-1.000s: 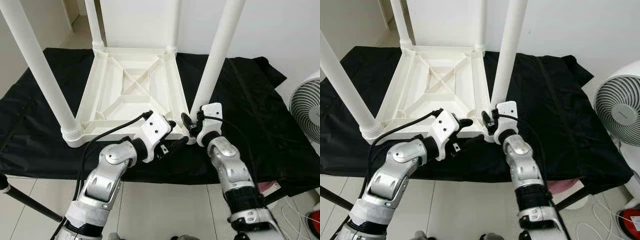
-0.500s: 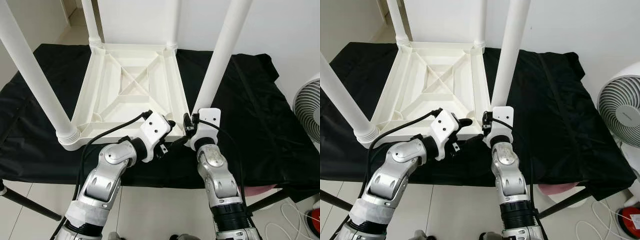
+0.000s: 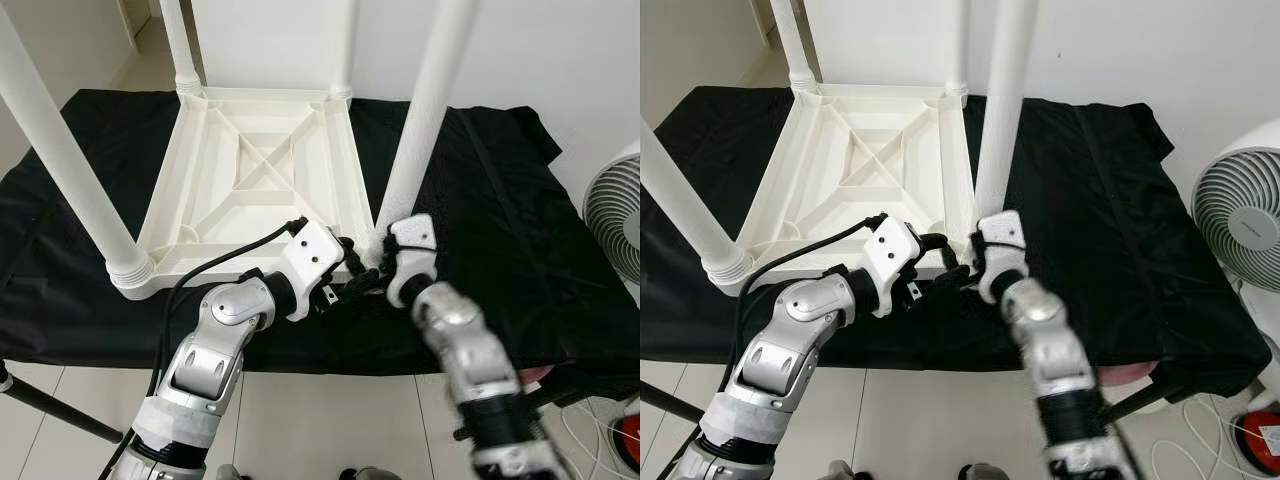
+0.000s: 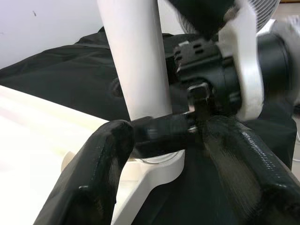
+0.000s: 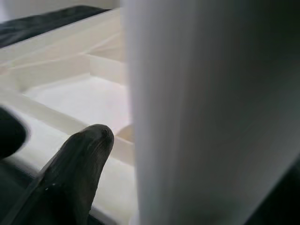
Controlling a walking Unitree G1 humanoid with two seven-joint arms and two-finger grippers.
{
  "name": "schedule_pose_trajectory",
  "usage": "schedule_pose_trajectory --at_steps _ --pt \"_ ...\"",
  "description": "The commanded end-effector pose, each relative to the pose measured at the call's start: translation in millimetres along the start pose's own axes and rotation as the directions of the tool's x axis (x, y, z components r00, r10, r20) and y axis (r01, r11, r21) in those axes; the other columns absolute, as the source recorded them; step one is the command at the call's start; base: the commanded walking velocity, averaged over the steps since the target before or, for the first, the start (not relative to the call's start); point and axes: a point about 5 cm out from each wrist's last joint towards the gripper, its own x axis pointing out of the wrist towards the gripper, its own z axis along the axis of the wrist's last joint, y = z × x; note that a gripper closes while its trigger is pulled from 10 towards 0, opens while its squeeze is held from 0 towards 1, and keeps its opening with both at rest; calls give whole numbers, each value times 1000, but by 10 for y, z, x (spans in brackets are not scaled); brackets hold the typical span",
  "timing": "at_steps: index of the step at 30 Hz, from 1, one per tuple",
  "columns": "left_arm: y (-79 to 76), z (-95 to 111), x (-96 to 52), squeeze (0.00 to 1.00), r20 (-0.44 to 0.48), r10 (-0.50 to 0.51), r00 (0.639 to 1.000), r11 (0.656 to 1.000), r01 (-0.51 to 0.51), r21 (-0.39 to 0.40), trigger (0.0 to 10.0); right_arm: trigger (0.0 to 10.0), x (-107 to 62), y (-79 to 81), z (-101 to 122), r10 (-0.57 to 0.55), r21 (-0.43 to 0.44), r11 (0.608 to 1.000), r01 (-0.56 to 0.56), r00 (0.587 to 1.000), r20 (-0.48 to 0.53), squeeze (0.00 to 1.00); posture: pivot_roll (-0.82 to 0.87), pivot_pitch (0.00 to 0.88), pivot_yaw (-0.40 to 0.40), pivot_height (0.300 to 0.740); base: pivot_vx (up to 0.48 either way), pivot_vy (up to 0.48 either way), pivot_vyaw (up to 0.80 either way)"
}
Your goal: Building children table
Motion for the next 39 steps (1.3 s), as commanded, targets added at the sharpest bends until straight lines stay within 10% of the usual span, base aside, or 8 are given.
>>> schedule_pose_trajectory --at_steps 1,13,23,26,39 --pt "26 -11 11 0 -7 62 998 998 -62 9 10000 10000 -20 -11 -77 72 39 997 -71 997 -33 0 -132 58 -7 740 0 0 0" --pt "19 4 32 0 0 56 998 998 -56 13 10000 10000 -71 -138 -218 389 -77 911 -406 905 -171 0 -128 37 -11 740 0 0 0" --pt "-4 -1 30 0 -1 44 999 999 -44 12 10000 10000 25 -154 -283 398 -54 911 -409 906 -142 0 -126 33 -4 740 0 0 0" --pt "-10 0 28 0 -1 42 999 999 -42 11 10000 1255 48 -146 -326 381 -22 922 -386 917 -114 0 -123 38 -5 740 0 0 0" --pt "-32 -10 22 0 -2 42 999 999 -42 4 10000 0 3 -104 -396 362 55 931 -360 930 -57 0 -126 47 -8 740 0 0 0"
